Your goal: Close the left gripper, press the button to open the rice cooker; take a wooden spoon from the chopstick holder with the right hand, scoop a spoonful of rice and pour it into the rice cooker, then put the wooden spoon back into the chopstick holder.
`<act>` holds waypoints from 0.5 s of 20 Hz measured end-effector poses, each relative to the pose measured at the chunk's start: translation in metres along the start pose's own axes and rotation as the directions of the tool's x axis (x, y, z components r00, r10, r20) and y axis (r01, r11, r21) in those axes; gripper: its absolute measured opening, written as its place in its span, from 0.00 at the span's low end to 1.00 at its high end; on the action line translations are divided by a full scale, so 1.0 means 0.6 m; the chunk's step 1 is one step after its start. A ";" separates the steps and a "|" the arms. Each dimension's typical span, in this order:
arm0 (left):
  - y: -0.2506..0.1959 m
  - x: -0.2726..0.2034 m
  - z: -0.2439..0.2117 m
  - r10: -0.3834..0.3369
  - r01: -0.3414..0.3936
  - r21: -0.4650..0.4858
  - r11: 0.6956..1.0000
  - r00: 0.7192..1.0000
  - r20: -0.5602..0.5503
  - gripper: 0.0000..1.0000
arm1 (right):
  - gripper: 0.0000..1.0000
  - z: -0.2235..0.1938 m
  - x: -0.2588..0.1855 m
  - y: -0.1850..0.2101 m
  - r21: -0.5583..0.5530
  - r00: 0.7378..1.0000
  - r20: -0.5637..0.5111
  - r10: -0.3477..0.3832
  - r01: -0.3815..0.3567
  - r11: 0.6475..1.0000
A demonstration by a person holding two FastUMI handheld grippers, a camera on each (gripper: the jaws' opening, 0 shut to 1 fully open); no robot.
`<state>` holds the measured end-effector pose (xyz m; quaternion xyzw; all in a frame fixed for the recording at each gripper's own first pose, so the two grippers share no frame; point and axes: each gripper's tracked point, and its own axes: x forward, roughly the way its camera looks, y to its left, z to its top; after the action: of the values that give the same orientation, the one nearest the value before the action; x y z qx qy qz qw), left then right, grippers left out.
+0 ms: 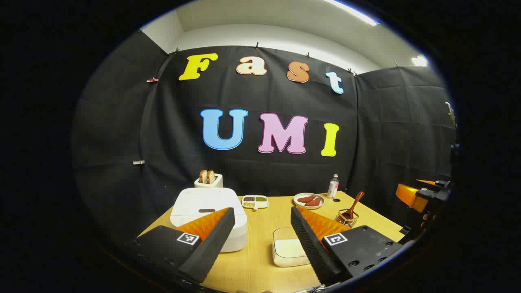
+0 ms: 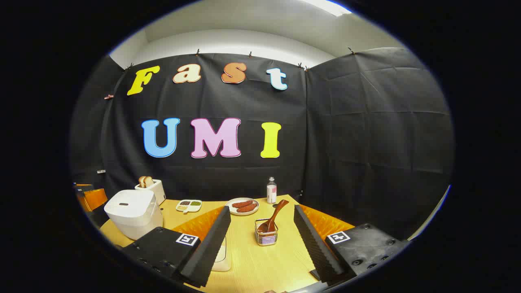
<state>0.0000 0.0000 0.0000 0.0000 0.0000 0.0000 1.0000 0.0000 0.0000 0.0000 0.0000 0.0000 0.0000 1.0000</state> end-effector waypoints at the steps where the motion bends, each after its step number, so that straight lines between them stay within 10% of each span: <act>1: 0.005 -0.001 -0.003 0.008 -0.008 -0.007 1.000 1.000 -0.006 0.95 | 0.98 -0.003 -0.002 0.000 -0.002 1.000 -0.003 -0.001 0.001 1.000; 10: 0.021 -0.037 -0.059 0.034 -0.036 -0.034 0.999 0.998 -0.053 0.95 | 0.99 -0.023 -0.011 0.010 -0.009 0.999 -0.031 0.019 -0.020 1.000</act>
<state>-0.0223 0.0127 -0.0356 -0.0172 0.0263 0.0174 0.9994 -0.0065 0.0063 -0.0141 -0.0044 0.0154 0.0097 0.9998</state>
